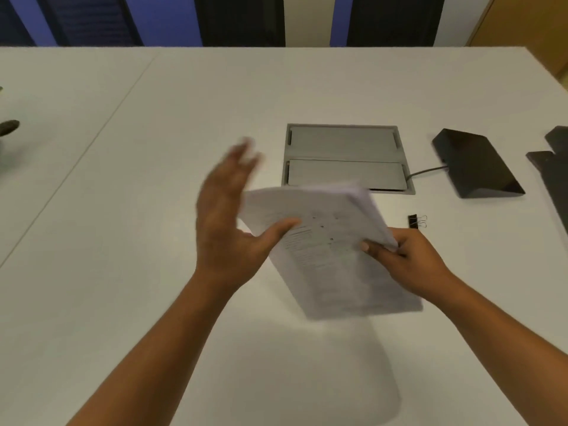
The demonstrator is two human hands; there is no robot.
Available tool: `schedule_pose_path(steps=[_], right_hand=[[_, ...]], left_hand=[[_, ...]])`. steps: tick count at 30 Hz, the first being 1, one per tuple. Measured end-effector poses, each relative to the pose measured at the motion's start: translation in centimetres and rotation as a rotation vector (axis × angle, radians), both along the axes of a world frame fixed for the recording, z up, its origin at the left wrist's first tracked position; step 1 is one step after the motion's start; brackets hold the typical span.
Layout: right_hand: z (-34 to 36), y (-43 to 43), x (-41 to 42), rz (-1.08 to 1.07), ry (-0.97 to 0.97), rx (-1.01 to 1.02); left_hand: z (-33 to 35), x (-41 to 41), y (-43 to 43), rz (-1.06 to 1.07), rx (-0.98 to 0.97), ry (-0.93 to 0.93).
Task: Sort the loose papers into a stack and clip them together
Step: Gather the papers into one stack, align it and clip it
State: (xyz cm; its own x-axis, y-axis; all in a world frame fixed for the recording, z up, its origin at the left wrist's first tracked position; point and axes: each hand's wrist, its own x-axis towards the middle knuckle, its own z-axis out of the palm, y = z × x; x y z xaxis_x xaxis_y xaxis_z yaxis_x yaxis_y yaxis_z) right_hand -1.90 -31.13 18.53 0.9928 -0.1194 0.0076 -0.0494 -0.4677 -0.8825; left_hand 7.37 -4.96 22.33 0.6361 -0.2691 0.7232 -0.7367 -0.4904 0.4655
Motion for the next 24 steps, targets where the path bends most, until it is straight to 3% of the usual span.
schedule_pose_path(steps=[1,3,5,7,9,13,17,24], right_hand=[[-0.2,0.2,-0.3,-0.042,0.022,0.109],[-1.0,0.7,-0.6,-0.109,0.067,0.332],[-2.0,1.5,-1.0,-0.169,0.090,0.471],[-2.5,2.5,-1.1,-0.241,0.067,0.517],[-2.9,3.0,-1.0,-0.305,0.031,0.509],[-3.9,3.1,-0.6,-0.321,-0.043,0.475],[-4.9,3.0,0.2,-0.233,-0.085,0.428],[-6.1,1.8,1.0,-0.206,-0.103,0.393]], left_hand=[[-0.8,0.5,0.3,0.076,-0.121,0.045],[-2.4,1.2,0.4,0.135,-0.372,0.359],[-3.1,1.5,0.1,-0.015,-0.613,0.852],[-4.5,2.0,-0.1,-0.265,-0.620,1.174],[-5.6,2.1,-0.6,-0.372,-0.478,1.183],[-6.8,1.9,-1.2,-0.361,-0.532,1.052],[-7.6,1.3,-1.9,-0.340,-0.437,0.900],[-9.1,0.8,-3.3,-0.273,-0.438,0.893]])
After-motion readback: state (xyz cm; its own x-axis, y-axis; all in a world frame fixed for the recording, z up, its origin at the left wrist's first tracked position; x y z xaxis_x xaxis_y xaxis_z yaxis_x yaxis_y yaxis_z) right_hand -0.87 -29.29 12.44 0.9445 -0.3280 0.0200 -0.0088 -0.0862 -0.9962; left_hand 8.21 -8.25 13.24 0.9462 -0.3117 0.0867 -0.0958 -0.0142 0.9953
